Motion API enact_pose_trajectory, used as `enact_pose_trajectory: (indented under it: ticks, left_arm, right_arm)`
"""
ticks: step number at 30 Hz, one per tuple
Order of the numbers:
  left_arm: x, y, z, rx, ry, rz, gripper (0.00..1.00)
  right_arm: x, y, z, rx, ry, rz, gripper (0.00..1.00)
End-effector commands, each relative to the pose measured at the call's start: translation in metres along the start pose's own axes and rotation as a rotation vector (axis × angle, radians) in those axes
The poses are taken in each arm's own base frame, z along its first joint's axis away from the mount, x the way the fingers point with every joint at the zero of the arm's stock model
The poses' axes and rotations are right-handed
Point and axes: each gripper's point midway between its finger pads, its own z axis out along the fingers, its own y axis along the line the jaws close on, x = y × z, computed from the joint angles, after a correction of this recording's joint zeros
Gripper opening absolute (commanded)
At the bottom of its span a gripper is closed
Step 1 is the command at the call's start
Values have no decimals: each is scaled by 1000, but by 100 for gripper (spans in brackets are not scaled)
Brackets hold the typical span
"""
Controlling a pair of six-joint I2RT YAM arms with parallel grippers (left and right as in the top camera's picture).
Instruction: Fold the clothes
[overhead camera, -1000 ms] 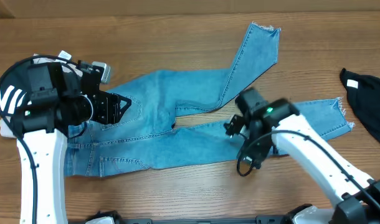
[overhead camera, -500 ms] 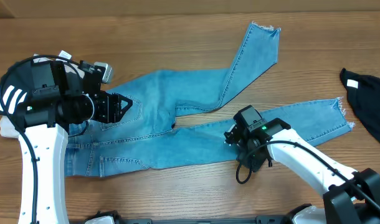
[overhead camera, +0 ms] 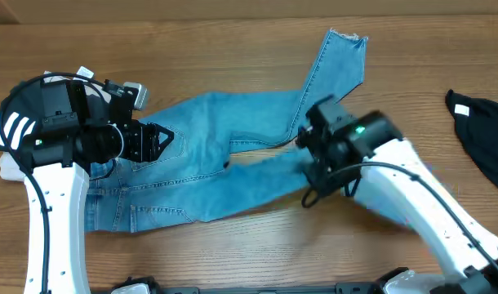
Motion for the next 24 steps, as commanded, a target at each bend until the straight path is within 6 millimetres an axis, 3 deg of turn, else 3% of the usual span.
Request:
enact_pose_trajectory:
  ticks: [1, 7, 12, 18, 22, 24]
  left_arm:
    - [-8, -4, -4, 6, -20, 3, 64]
    - [-5, -5, -4, 9, -7, -7, 65]
    - [-3, -5, -4, 10, 1, -13, 65]
    - [1, -6, -4, 14, 13, -21, 66]
    - [6, -5, -4, 1, 34, -32, 66]
    - [9, -3, -5, -13, 47, -38, 66]
  right_arm:
    - [-1, 58, -56, -291, -62, 24, 4]
    - [29, 89, -71, -481, 20, -127, 4]
    - [9, 46, -49, -244, -28, -135, 4]
    - [-45, 5, -18, -108, -190, -172, 4]
    - [-40, 21, 11, -262, -137, -276, 4]
    - [-27, 42, 15, -403, -85, -316, 4]
